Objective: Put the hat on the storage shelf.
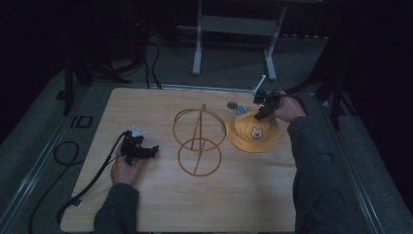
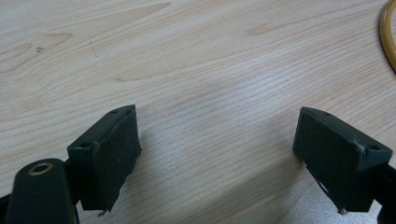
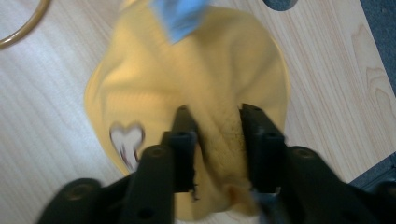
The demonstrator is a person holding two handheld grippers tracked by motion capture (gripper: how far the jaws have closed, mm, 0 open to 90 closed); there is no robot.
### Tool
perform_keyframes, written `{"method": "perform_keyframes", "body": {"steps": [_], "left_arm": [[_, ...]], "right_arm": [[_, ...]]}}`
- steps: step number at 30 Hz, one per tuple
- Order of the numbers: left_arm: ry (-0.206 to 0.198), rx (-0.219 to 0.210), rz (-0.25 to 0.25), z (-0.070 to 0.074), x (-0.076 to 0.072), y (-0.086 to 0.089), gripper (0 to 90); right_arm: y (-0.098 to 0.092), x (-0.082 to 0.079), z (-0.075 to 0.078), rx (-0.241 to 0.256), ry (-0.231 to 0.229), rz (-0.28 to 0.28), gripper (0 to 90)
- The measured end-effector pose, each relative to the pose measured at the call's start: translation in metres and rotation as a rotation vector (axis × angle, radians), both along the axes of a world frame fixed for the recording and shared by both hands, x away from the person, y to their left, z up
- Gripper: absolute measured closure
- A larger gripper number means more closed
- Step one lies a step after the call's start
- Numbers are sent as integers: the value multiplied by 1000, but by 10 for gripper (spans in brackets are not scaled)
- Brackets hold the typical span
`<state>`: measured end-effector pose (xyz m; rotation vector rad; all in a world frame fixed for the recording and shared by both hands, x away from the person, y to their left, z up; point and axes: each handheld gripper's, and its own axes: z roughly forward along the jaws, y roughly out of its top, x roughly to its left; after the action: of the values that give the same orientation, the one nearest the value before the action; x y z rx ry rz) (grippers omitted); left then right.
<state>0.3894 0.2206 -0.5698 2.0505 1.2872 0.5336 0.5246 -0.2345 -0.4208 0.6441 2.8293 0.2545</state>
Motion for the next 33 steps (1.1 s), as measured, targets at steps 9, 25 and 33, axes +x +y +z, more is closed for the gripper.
{"method": "perform_keyframes", "body": {"steps": [9, 25, 33], "left_arm": [[0, 0, 0, 0, 0, 0, 145], [-2, -1, 1, 0, 0, 0, 145], [-1, -2, -1, 0, -1, 0, 145]], "right_arm": [[-3, -12, 14, 6, 5, 3, 753], [8, -45, 66, 44, -49, 50, 768], [8, -58, 79, 61, -57, 64, 770]]}}
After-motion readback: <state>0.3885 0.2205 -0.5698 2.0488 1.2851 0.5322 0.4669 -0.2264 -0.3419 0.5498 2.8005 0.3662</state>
